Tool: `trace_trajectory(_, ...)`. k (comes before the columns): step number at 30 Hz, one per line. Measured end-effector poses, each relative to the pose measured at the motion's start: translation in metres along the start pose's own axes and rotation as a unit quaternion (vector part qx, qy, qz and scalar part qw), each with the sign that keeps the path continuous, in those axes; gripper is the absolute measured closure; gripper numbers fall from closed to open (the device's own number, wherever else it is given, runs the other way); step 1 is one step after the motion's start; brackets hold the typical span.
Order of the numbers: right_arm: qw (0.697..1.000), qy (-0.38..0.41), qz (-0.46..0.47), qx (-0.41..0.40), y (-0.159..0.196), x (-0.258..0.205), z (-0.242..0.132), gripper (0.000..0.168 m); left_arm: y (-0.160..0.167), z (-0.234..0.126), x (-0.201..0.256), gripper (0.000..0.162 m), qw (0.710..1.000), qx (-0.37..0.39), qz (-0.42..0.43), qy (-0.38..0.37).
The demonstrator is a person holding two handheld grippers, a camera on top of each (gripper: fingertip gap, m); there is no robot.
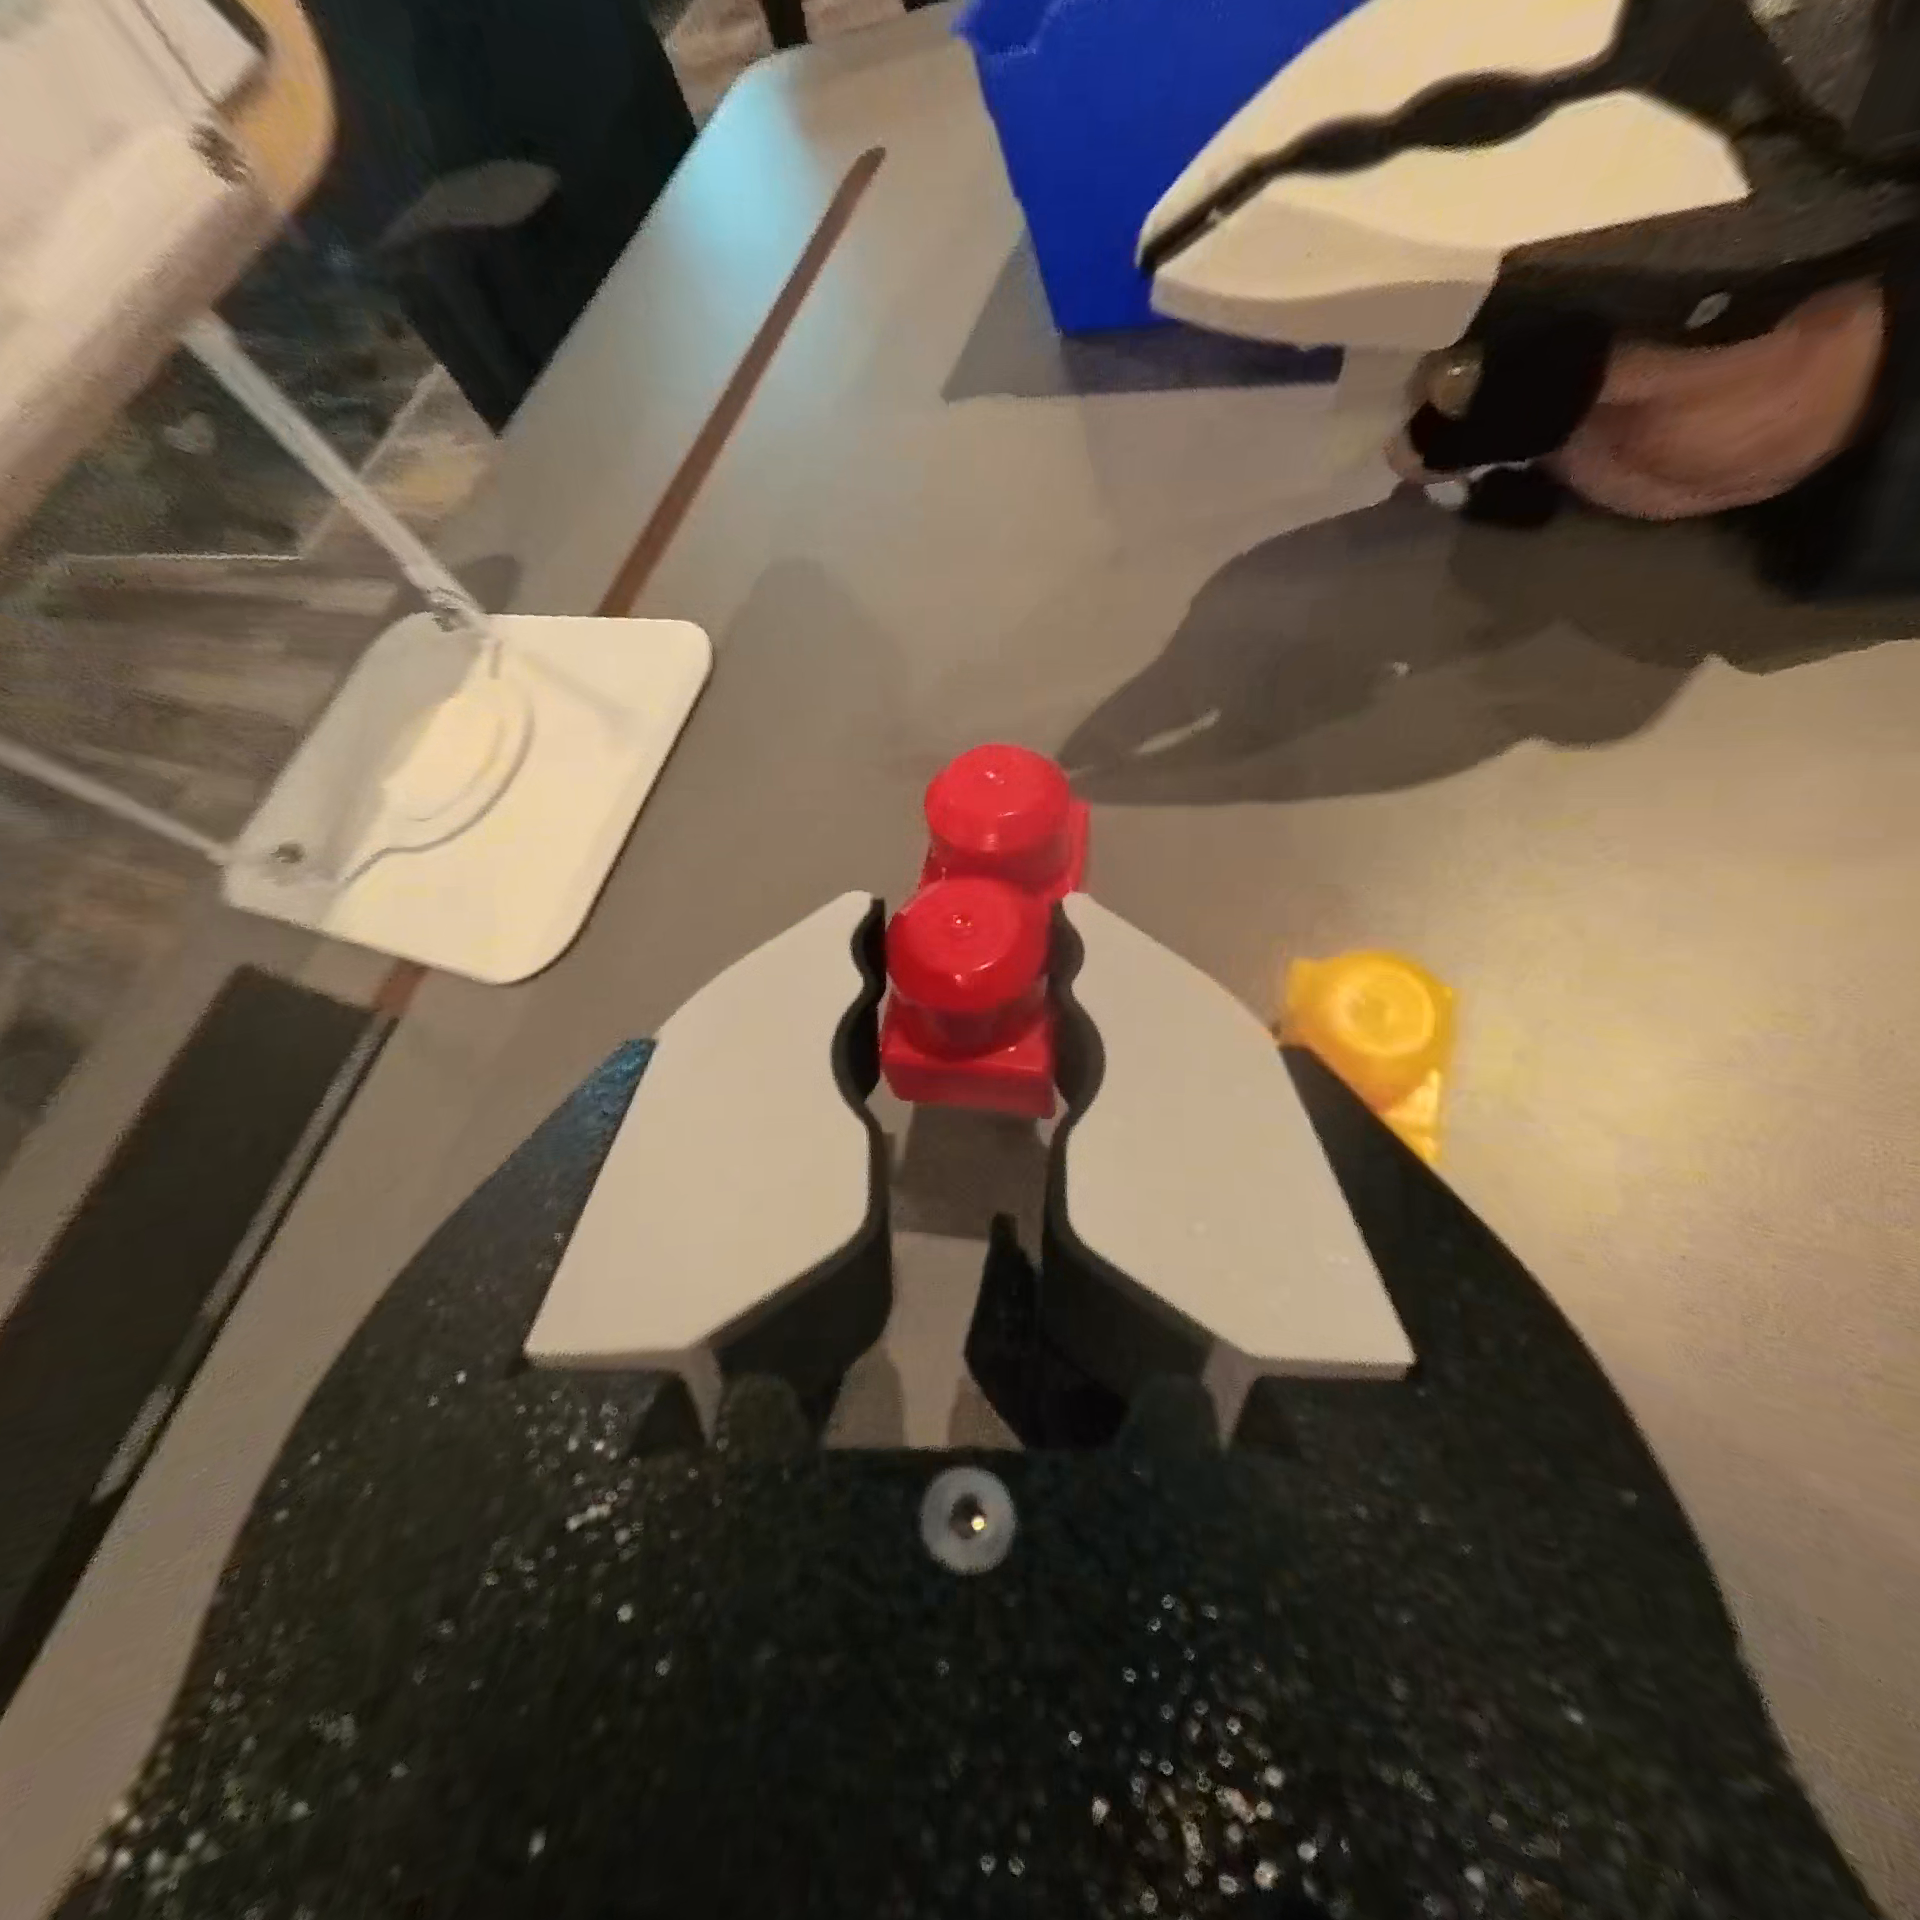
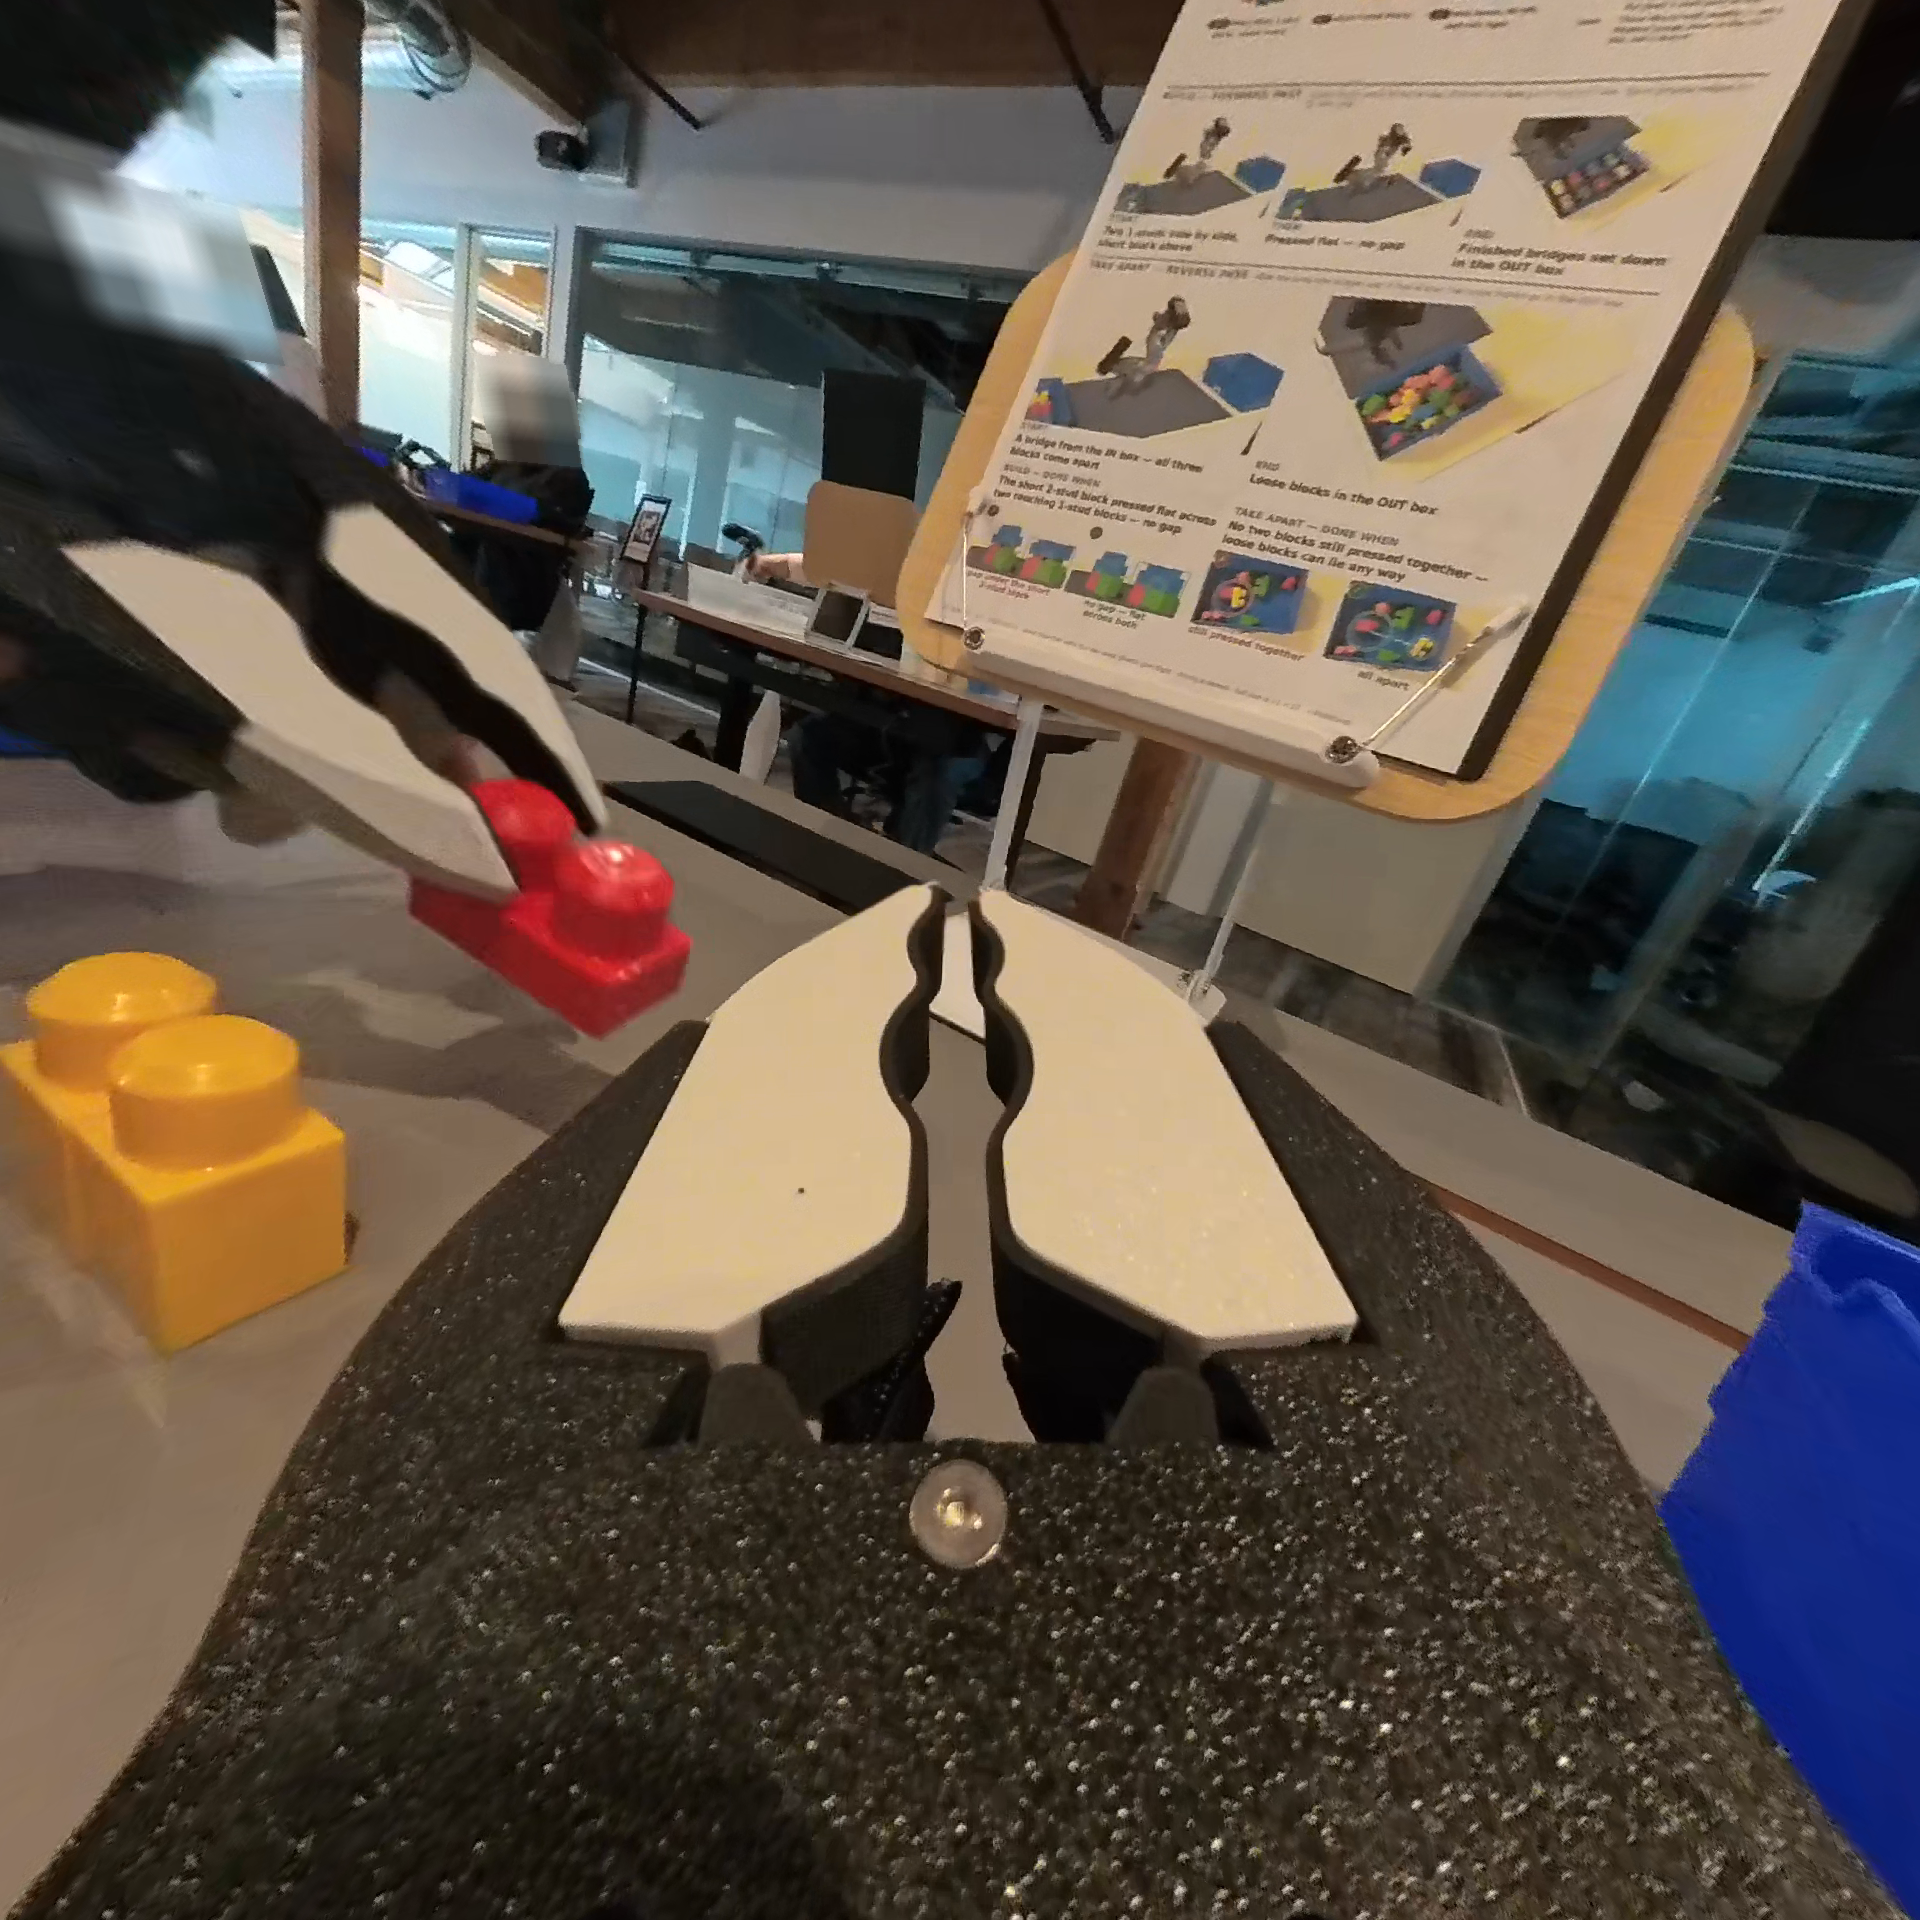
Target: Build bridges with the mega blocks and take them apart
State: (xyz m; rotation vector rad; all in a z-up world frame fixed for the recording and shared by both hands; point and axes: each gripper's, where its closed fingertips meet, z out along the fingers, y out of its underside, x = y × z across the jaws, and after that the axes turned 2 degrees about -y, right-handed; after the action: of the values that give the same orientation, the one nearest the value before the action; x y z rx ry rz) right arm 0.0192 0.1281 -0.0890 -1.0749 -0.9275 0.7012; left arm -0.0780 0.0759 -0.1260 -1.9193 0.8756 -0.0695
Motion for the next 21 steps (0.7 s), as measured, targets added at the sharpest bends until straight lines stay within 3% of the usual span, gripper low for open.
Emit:
trace_trajectory(8, 1.000, -0.005, -0.005, 0.003, -0.003, -0.003, 0.003, 0.164, 0.017, 0.046, 0.009, 0.133, 0.995, -0.017, 0.001, 0.099)
trace_trajectory(21, 1.000, -0.012, -0.009, -0.001, -0.002, -0.005, 0.005, 0.164, 0.024, 0.066, 0.013, 0.133, 0.991, 0.002, -0.011, 0.130)
